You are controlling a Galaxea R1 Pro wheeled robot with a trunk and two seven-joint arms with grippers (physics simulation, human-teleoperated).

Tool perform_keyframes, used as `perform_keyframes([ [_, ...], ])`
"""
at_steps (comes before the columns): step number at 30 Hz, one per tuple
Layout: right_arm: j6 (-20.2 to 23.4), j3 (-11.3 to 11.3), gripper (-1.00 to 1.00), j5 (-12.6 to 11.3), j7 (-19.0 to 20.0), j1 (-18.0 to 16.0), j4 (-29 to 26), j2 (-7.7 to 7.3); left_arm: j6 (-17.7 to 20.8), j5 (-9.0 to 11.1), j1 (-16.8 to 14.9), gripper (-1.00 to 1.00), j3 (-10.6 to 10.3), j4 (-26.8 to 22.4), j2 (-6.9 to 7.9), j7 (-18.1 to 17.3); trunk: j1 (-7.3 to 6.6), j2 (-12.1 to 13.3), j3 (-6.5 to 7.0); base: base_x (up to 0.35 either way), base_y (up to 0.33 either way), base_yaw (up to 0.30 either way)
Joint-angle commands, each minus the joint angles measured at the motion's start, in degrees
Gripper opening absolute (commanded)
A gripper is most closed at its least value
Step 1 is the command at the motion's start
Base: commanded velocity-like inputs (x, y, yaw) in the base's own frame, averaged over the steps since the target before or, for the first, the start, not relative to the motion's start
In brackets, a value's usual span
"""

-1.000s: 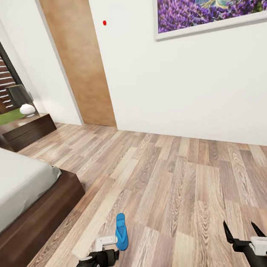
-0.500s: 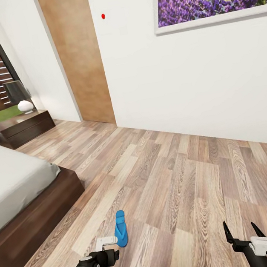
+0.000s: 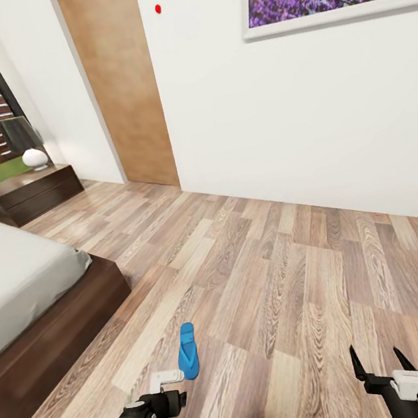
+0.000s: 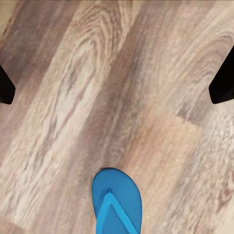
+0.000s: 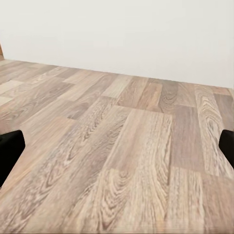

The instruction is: In the bedroom, move the book from the bed onto either nightstand, and place the two sandals side by side next to the bed.

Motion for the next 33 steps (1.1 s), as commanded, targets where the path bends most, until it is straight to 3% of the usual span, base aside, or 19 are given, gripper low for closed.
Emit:
perform_keyframes([
  [1, -0.1, 0.1, 1.0, -0.1, -0.2, 0.0, 0.0, -0.04, 0.3, -0.1, 0.0, 1.0, 0.0, -0.1, 0.0, 0.0, 0.01, 0.0, -0.27, 0.0, 0.0, 0.0],
  [33, -0.1, 0.0, 1.0, -0.1, -0.2, 0.0, 0.0, -0.16, 0.3, -0.1, 0.0, 1.0, 0.0, -0.1, 0.0, 0.1, 0.71, -0.4, -6.26, 0.0, 0.0, 0.0],
])
